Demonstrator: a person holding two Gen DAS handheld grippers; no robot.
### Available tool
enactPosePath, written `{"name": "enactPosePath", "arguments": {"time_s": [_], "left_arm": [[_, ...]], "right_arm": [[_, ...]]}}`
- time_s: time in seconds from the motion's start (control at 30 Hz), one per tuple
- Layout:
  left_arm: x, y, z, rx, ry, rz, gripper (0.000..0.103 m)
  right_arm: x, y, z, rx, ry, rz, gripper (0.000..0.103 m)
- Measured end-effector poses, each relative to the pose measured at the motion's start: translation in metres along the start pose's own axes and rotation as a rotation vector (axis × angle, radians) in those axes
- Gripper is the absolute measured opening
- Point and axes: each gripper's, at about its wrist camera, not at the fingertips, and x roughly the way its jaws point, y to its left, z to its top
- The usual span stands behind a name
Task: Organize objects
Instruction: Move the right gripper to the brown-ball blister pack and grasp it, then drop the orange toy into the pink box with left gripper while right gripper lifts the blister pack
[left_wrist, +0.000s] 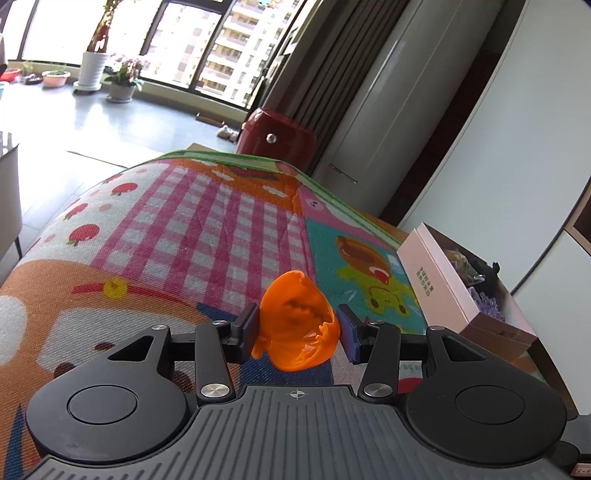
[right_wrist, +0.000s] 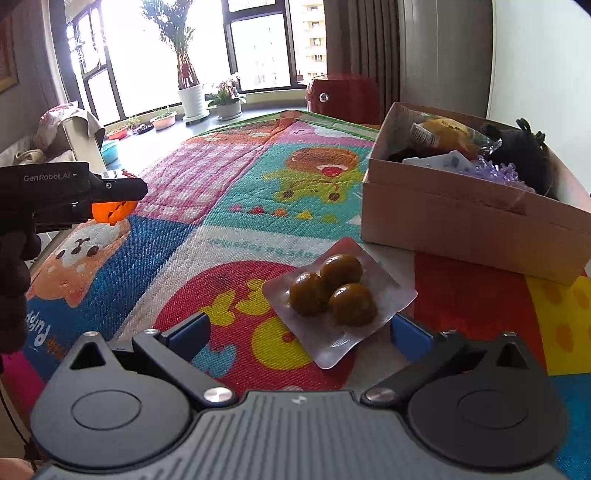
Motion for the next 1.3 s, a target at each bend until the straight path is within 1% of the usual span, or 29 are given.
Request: {"name": "enactPosePath", "arguments": {"time_s": [0.17, 0.27, 0.33, 0.47, 0.57, 0.63, 0.7, 0.73, 0.77, 0.8, 0.83, 0.9, 0.97, 1.03, 1.07, 1.1, 1.13, 1.17, 1.23, 1.3], "left_arm": [[0.003, 0.003, -0.006, -0.005, 0.017, -0.004, 0.050], [0.003, 0.003, -0.007, 0.003, 0.019, -0.005, 0.050], [0.004, 0.002, -0.009, 0.012, 0.017, -0.008, 0.050], [0.011, -0.004, -0.012, 0.009, 0.029, -0.021, 0.050], [0.012, -0.012, -0.011, 0.031, 0.036, -0.013, 0.050], [0.009, -0.018, -0.009, 0.045, 0.036, -0.006, 0.050], [0.004, -0.024, -0.005, 0.060, 0.026, -0.002, 0.050], [0.001, -0.027, -0.003, 0.068, 0.019, -0.002, 0.050], [-0.002, -0.031, -0.001, 0.077, 0.012, -0.003, 0.050], [-0.005, -0.034, 0.000, 0.084, 0.007, -0.004, 0.050], [-0.007, -0.037, 0.001, 0.091, 0.004, -0.003, 0.050], [-0.013, -0.042, 0.002, 0.106, 0.002, -0.006, 0.050], [-0.019, -0.048, 0.000, 0.124, 0.010, -0.013, 0.050], [-0.025, -0.054, -0.003, 0.150, 0.019, -0.019, 0.050], [-0.028, -0.058, -0.005, 0.162, 0.025, -0.021, 0.050], [-0.030, -0.061, -0.006, 0.170, 0.030, -0.024, 0.050], [-0.032, -0.066, -0.008, 0.176, 0.033, -0.032, 0.050], [-0.033, -0.069, -0.010, 0.179, 0.035, -0.042, 0.050], [-0.034, -0.077, -0.012, 0.180, 0.039, -0.064, 0.050], [-0.035, -0.087, -0.014, 0.187, 0.041, -0.079, 0.050]], "right_arm": [[0.016, 0.024, 0.012, -0.056, 0.027, -0.052, 0.103], [0.018, 0.017, 0.019, -0.008, 0.017, -0.076, 0.103], [0.023, 0.012, 0.020, 0.010, 0.034, -0.101, 0.103], [0.031, 0.021, 0.026, 0.043, 0.033, -0.136, 0.103], [0.041, 0.028, 0.032, 0.066, 0.015, -0.171, 0.103], [0.046, 0.029, 0.036, 0.056, 0.012, -0.165, 0.103], [0.047, 0.029, 0.038, 0.033, 0.011, -0.140, 0.102], [0.045, 0.029, 0.038, 0.018, 0.010, -0.134, 0.098], [0.042, 0.030, 0.037, -0.006, 0.008, -0.119, 0.088], [0.037, 0.031, 0.036, -0.027, 0.008, -0.097, 0.082], [0.032, 0.032, 0.034, -0.044, 0.016, -0.077, 0.079], [0.021, 0.036, 0.027, -0.090, 0.025, -0.059, 0.077], [0.005, 0.041, 0.015, -0.145, 0.015, -0.062, 0.077], [-0.013, 0.041, 0.004, -0.168, 0.004, -0.057, 0.077], [-0.024, 0.040, -0.001, -0.174, -0.009, -0.060, 0.058], [-0.034, 0.037, -0.003, -0.179, -0.012, -0.058, 0.054], [-0.045, 0.033, -0.004, -0.172, -0.023, -0.063, 0.042], [-0.055, 0.029, -0.004, -0.166, -0.034, -0.064, 0.034], [-0.075, 0.021, -0.004, -0.161, -0.077, -0.079, 0.034], [-0.085, 0.013, -0.004, -0.154, -0.108, -0.099, 0.034]]}}
